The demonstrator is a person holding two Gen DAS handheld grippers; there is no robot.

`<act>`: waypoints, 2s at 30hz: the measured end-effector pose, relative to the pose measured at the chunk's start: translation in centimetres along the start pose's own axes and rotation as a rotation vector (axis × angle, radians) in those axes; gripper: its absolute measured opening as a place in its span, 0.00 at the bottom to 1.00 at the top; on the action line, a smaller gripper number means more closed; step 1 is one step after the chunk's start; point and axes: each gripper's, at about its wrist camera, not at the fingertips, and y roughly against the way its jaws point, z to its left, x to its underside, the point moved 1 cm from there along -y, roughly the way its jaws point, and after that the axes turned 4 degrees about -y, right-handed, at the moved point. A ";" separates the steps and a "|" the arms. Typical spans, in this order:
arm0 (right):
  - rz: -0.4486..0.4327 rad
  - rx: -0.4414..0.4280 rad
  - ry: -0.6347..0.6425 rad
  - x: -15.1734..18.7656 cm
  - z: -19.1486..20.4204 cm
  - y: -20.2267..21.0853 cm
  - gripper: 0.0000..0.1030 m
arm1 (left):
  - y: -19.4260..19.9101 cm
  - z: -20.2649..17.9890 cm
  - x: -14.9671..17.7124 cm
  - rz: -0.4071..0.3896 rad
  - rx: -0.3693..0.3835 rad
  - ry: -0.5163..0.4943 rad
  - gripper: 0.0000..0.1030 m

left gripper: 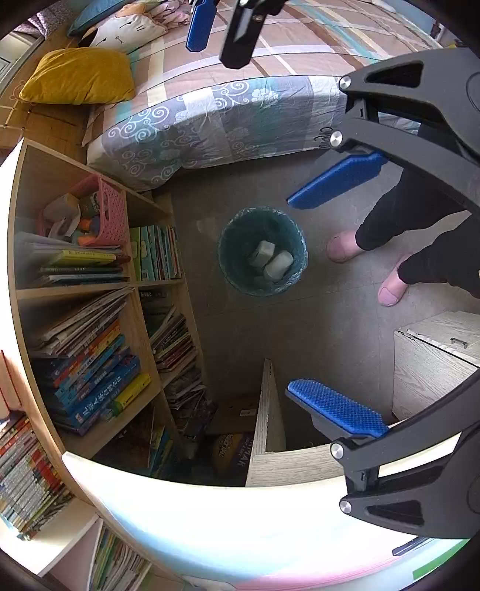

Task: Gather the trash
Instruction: 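Open both tools to drop the cup and box into the wastebasket, then swing both tools back over the table toward the small boxes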

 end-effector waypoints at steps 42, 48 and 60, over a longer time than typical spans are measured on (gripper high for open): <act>0.177 -0.361 1.103 8.1 38.3 -3.8 0.86 | 12.0 19.2 34.4 0.064 -0.377 0.900 0.90; 0.210 -0.357 1.285 12.7 43.5 -4.8 0.86 | 11.6 20.0 39.1 0.083 -0.366 0.973 0.91; 0.256 -0.301 1.613 18.7 49.2 -7.3 0.87 | 10.1 20.6 42.7 0.117 -0.327 0.968 0.92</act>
